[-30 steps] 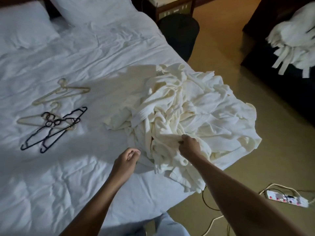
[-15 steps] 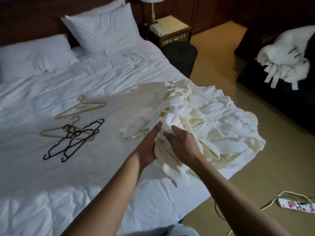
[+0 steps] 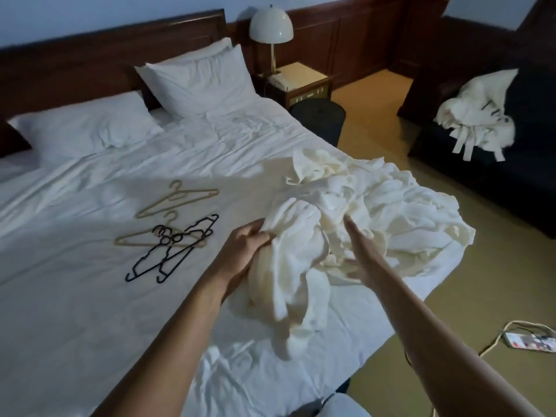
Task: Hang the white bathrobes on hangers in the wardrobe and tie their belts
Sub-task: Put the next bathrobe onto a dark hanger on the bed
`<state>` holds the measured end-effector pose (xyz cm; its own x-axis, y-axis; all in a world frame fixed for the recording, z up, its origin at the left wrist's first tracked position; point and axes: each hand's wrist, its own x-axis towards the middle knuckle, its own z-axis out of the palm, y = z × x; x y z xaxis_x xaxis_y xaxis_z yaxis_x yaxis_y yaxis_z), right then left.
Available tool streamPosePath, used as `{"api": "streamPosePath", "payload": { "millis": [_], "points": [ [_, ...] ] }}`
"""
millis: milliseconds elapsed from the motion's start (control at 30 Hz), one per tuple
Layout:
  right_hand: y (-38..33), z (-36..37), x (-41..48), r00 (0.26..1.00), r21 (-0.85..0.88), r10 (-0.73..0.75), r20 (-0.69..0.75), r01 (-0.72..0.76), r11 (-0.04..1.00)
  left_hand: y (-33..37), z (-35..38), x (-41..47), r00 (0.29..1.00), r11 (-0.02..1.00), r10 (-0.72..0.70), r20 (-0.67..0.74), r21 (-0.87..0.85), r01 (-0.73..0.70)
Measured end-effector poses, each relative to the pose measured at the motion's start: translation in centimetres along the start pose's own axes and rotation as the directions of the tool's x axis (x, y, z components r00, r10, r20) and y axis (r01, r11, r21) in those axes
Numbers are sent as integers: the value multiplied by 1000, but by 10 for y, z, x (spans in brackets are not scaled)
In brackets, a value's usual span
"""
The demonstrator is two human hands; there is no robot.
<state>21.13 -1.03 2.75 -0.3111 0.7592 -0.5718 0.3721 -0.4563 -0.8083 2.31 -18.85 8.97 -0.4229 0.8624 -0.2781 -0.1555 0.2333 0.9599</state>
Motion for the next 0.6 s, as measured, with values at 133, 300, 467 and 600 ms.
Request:
{"api": "streamPosePath", "payload": {
  "millis": [133, 300, 467, 600],
  "points": [
    [21, 64, 2, 915, 360, 53, 399, -210, 909, -12, -35, -57, 988, 996, -19, 152, 93, 5],
    [16, 115, -13, 949, 272, -81, 305, -5, 962, -50, -94, -110, 990, 982, -106, -91, 148, 119],
    [15, 135, -65, 828, 112, -290, 481, 269, 956, -111, -144, -133, 887, 825, -202, -416, 416, 383],
    [19, 154, -110, 615, -104, -413, 672, 630, 769, -105, -129, -122, 854, 940, -291, -431, 37, 339]
  ]
}}
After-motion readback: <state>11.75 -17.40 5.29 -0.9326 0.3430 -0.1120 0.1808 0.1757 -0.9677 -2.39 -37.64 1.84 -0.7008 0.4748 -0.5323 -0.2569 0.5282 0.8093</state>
